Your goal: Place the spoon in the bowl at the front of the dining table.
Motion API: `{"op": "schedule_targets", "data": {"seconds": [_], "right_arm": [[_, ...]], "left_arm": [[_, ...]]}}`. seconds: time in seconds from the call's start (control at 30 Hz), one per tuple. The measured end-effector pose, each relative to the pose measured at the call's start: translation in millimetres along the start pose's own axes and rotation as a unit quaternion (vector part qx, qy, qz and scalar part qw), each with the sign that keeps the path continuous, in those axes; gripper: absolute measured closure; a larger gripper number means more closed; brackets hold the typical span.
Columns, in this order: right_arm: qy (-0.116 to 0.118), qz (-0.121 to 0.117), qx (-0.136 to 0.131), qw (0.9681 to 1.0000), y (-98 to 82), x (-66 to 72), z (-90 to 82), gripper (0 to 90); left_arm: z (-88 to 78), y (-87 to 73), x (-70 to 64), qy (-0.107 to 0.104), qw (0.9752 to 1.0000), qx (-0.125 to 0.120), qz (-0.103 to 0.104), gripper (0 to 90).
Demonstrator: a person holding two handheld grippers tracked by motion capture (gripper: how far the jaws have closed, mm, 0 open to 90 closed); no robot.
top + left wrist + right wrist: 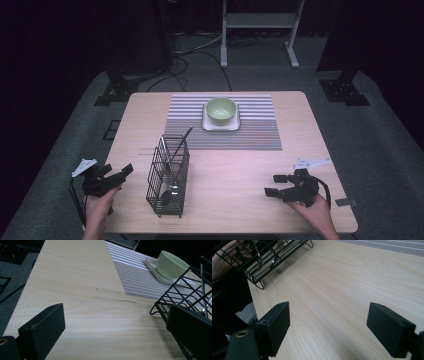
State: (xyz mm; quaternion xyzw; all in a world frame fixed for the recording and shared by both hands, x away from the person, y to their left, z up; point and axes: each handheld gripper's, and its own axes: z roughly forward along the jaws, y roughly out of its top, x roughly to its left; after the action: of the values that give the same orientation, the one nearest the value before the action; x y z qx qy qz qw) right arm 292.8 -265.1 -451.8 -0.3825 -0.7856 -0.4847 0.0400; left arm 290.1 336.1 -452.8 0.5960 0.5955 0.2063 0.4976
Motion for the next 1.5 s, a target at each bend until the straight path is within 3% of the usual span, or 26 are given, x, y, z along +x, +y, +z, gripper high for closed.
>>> {"op": "schedule_targets", "data": {"seconds": [0.37,0.67,0.9,1.5], "right_arm": [[0.022,-0.010,0.005,0.9997,13.4,9.3,4.2,17.7],[0.044,-0.029,0.022,0.9984,39.8,26.8,14.3,17.7],[0.070,-0.027,0.031,0.9967,57.6,36.6,22.9,17.7],[0.082,-0.050,0.056,0.9938,88.5,57.7,37.8,17.7]], "left_arm": [[-0.2,0.1,-0.1,0.000,1.0000,-0.001,-0.001,1.0],[-0.4,0.1,0.7,-0.002,1.0000,0.000,-0.004,1.0],[-1.4,0.1,1.4,-0.002,1.0000,-0.001,-0.005,1.0],[-1.6,0.2,0.8,-0.001,1.0000,0.001,-0.002,1.0]]}}
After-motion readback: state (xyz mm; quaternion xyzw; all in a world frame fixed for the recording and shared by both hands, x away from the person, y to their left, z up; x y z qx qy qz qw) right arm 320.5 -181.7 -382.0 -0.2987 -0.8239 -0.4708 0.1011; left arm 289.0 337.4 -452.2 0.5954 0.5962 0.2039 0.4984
